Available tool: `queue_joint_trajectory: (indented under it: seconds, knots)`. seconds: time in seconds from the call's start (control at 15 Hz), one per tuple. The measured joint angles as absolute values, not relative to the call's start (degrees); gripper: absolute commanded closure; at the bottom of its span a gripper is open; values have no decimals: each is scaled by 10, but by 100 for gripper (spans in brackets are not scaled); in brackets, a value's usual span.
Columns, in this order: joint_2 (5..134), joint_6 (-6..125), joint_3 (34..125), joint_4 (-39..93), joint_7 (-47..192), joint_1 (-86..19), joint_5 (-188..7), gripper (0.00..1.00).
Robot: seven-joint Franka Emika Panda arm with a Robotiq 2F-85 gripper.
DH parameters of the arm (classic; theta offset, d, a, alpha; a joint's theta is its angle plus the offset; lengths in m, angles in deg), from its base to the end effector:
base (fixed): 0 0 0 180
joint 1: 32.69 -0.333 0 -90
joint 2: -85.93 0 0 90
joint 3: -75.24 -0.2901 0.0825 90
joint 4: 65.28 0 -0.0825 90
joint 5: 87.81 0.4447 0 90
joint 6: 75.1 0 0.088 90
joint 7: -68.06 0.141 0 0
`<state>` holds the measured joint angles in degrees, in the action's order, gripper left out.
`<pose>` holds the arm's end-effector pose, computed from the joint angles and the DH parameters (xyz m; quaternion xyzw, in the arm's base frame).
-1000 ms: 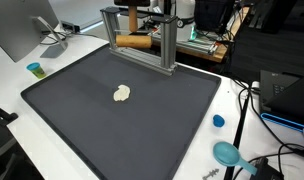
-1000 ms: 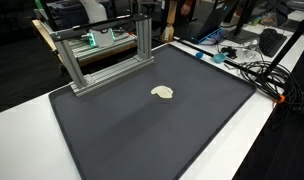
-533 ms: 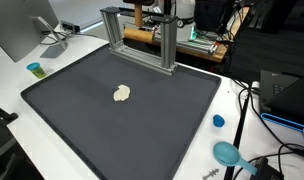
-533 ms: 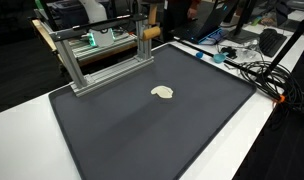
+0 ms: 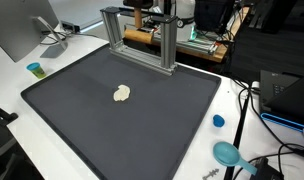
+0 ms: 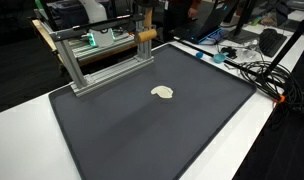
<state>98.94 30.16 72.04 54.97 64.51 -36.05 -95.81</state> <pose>0.5458 0.0475 0.4383 0.9915 0.1065 -0.0157 0.0737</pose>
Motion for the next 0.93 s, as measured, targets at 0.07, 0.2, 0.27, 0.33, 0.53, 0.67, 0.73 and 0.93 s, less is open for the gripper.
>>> queue_joint_trajectory:
  seconds: [0.07, 0.2, 0.27, 0.33, 0.53, 0.67, 0.73, 0.93]
  knots:
    - [990, 302, 724, 551, 645, -359, -958, 79]
    - [1000, 327, 736, 565, 634, -356, -949, 79]
    - [1009, 346, 742, 577, 627, -356, -940, 79]
    - [1020, 365, 746, 590, 620, -356, -931, 79]
    - [1056, 384, 744, 631, 619, -357, -929, 79]
    - [1083, 373, 737, 660, 631, -357, -934, 79]
    - [1098, 363, 734, 676, 641, -357, -938, 79]
    - [1144, 341, 728, 718, 683, -353, -941, 54]
